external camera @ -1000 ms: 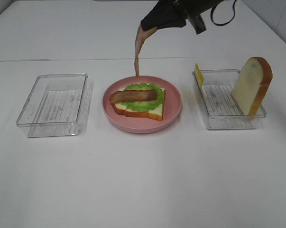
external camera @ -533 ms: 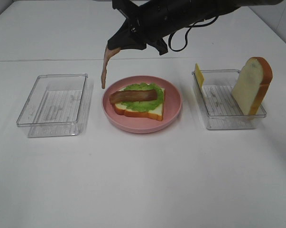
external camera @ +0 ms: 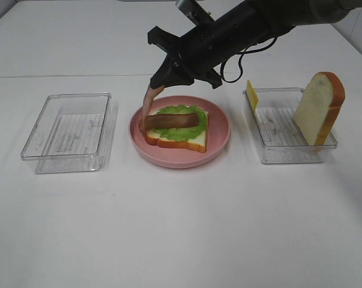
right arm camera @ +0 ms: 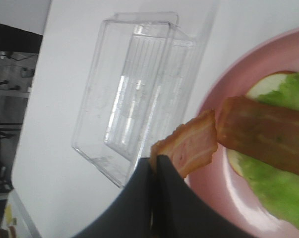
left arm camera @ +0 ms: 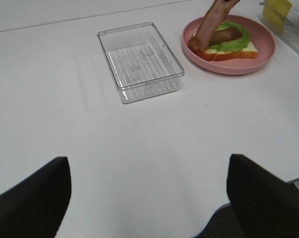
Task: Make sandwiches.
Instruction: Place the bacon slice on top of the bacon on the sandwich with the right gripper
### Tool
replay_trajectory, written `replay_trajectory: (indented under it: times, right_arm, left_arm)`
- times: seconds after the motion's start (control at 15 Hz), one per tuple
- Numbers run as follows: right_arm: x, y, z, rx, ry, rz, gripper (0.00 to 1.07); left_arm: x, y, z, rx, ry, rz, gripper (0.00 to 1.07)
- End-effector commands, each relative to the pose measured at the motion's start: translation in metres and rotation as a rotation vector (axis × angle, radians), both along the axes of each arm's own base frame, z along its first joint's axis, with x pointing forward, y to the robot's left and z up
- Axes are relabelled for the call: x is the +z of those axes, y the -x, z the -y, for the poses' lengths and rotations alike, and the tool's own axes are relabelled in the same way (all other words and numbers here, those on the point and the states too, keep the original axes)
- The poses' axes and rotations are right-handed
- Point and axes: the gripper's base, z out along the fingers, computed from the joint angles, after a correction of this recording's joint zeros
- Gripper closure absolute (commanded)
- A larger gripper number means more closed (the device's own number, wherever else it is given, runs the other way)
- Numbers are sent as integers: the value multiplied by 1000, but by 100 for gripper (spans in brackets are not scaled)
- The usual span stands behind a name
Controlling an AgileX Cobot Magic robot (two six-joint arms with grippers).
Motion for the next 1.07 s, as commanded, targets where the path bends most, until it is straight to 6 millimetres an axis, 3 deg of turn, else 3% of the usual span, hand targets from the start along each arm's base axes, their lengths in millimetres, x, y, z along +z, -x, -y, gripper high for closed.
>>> replay_trajectory:
  times: [0.07, 0.27, 0.4, 0.47, 0.6, 0.67, 0.87, 1.07]
  right_arm:
    - [12, 1, 10, -22, 129, 43, 107]
    - [9, 1, 17, -46, 220, 29, 107]
    - [8, 1, 17, -47, 218, 25, 98]
    - [8, 2, 17, -42, 219, 20, 88]
    - [8, 3, 17, -37, 220, 16, 54]
    - [8, 3, 17, -28, 221, 14, 43]
    - [7, 6, 19, 4, 251, 7, 39]
    - [21, 8, 23, 17, 287, 64, 39]
  left_arm:
    - [0, 1, 0, 3, 8, 21, 25]
    - [0, 1, 0, 3, 8, 21, 25]
    - [0, 1, 0, 3, 8, 21, 25]
    - [0, 1, 0, 3, 8, 21, 25]
    - [0, 1, 0, 3, 8, 21, 25]
    - [0, 1, 0, 3, 8, 21, 25]
    - [0, 1, 0, 3, 8, 21, 25]
    - [0, 1, 0, 3, 8, 21, 25]
